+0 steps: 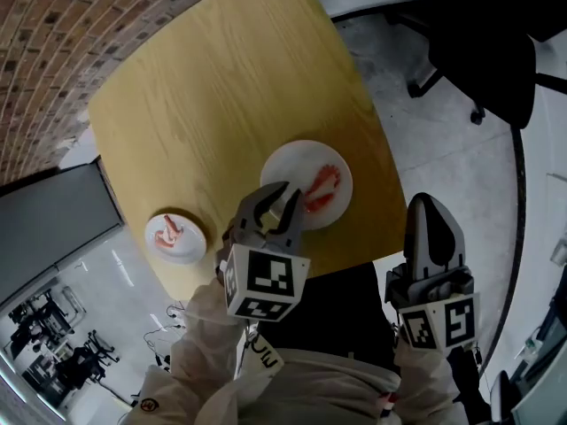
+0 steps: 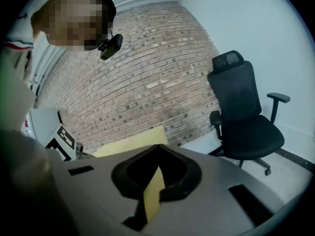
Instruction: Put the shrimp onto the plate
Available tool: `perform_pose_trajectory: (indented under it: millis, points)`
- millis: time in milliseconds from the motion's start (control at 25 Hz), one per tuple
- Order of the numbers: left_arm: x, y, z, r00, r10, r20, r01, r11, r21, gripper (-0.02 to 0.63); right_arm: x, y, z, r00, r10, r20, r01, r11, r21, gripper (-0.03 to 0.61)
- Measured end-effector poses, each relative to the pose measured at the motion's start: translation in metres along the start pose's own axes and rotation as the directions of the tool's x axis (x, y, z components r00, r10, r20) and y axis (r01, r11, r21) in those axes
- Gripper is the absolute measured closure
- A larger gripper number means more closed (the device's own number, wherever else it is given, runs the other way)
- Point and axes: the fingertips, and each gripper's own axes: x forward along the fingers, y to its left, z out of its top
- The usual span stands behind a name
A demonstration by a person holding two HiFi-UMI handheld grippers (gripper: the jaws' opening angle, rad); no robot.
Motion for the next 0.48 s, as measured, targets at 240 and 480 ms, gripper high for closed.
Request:
perform_pose_trajectory:
  millis: [240, 480]
  points:
    - [-0.038, 0.058, -0.046, 0.997, 0.074, 0.0, -0.074, 0.99, -0.117, 0.546, 0.038, 0.077, -0.008, 0.993, 0.111, -0.047, -0.113, 0.993, -0.033, 0.554]
    - [-0.072, 0.099, -0.114, 0.981, 0.189, -0.044, -0.194, 0.949, -0.248, 0.546, 0.068, 0.15, -0.038, 0.957, 0.268, -0.113, -0.277, 0.958, -0.069, 0.554]
